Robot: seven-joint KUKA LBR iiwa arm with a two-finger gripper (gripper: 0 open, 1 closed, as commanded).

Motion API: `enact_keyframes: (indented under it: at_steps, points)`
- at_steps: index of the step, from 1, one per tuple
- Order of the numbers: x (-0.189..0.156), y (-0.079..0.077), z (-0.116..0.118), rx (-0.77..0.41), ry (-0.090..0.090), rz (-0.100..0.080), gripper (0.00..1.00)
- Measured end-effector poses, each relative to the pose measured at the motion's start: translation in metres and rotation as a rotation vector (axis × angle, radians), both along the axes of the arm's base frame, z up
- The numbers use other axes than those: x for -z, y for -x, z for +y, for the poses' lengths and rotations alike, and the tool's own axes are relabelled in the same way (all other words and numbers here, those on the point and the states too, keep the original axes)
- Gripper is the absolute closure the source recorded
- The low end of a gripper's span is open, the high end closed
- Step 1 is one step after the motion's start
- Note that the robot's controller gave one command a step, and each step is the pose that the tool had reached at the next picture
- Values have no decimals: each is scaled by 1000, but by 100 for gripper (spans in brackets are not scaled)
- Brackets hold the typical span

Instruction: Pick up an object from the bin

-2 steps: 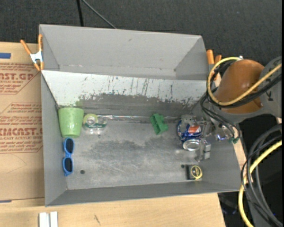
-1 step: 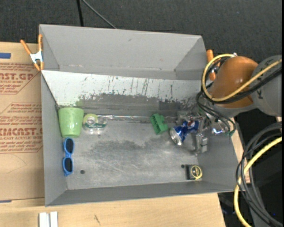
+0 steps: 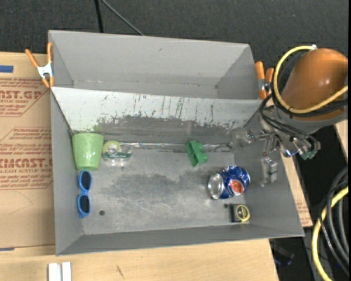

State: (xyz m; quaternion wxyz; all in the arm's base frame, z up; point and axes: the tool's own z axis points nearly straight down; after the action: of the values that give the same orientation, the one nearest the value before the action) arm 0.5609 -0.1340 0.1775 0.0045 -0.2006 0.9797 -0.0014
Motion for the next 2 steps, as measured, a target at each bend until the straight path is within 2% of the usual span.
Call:
enact_keyframes:
  at_steps: [1,2]
  points:
    - [73,38,8,131,-4,14,0]
    - [110,62,1,107,-4,12,0]
